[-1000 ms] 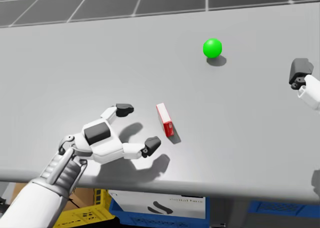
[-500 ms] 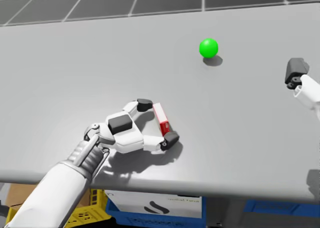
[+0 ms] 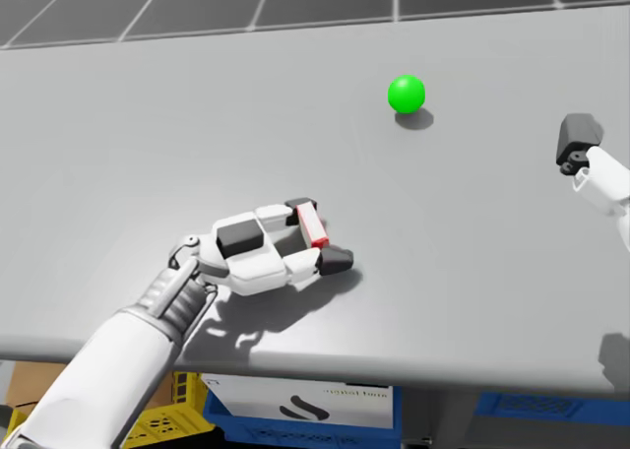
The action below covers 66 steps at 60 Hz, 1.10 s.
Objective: Watch the red light. When it turns green, pick up the object.
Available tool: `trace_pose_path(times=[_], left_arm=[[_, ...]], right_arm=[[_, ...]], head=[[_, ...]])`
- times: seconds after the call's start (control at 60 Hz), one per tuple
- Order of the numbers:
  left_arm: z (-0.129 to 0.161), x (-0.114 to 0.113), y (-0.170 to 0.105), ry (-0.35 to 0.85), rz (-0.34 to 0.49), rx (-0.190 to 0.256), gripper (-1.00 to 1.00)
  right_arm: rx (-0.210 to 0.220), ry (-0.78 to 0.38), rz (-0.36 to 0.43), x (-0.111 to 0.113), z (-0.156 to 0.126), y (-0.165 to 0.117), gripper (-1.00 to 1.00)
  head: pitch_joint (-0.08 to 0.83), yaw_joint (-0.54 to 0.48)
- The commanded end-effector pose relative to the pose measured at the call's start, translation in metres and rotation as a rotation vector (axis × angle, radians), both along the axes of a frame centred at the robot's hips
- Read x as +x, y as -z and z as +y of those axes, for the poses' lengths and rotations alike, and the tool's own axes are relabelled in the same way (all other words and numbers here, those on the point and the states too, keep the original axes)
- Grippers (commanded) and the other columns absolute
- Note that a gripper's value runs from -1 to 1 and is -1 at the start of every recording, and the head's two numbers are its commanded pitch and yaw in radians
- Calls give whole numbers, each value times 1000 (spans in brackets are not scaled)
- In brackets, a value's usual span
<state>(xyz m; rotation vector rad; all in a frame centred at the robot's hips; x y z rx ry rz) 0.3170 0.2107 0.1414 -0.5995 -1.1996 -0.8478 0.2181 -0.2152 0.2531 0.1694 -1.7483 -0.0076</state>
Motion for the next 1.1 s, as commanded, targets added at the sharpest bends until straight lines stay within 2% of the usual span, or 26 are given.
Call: trace_pose_path(times=[0.017, 0.1, 0.267, 0.383, 0.533, 0.683, 0.783, 0.8, 0.85, 0.867, 1.0, 1.1], left_arm=[[4, -5, 4, 20, 4, 9, 1000], [5, -7, 4, 27, -1, 16, 1000], [4, -9, 4, 38, -15, 30, 1000], [3, -11, 4, 49, -42, 63, 1000], [2, -13, -10, 80, -95, 97, 1000], [5, -16, -51, 85, -196, 110, 1000], [7, -18, -83, 64, -281, 99, 1000], [7, -19, -96, 56, -313, 90, 1000], [8, -21, -108, 52, -347, 83, 1000], [7, -23, -120, 52, -383, 82, 1000], [4, -33, -167, 23, -512, 66, 1000], [0, -45, -208, -3, -633, 37, 1000]], right_arm=[[25, 3, 4, -1, 3, 1, -1000], [24, 4, 3, -1, 3, 1, -1000], [21, 6, 1, -1, 3, 1, -1000], [20, 7, 3, 0, 3, 1, -1000], [19, 11, 7, 0, 2, 1, -1000], [25, 11, 5, 1, 0, 1, -1000], [23, 4, 2, 1, -1, 1, -1000], [18, -7, 0, 1, 0, 1, -1000], [6, 12, -9, 1, 0, 1, -1000], [10, 11, -9, 1, 0, 1, -1000], [-2, 21, -23, 1, -1, 1, -1000], [-2, 14, -23, 0, 0, 1, -1000]], head=[[683, 176], [664, 176], [553, 180], [431, 179], [359, 178], [336, 177], [333, 172], [331, 171], [329, 169], [328, 168], [323, 164], [319, 160]])
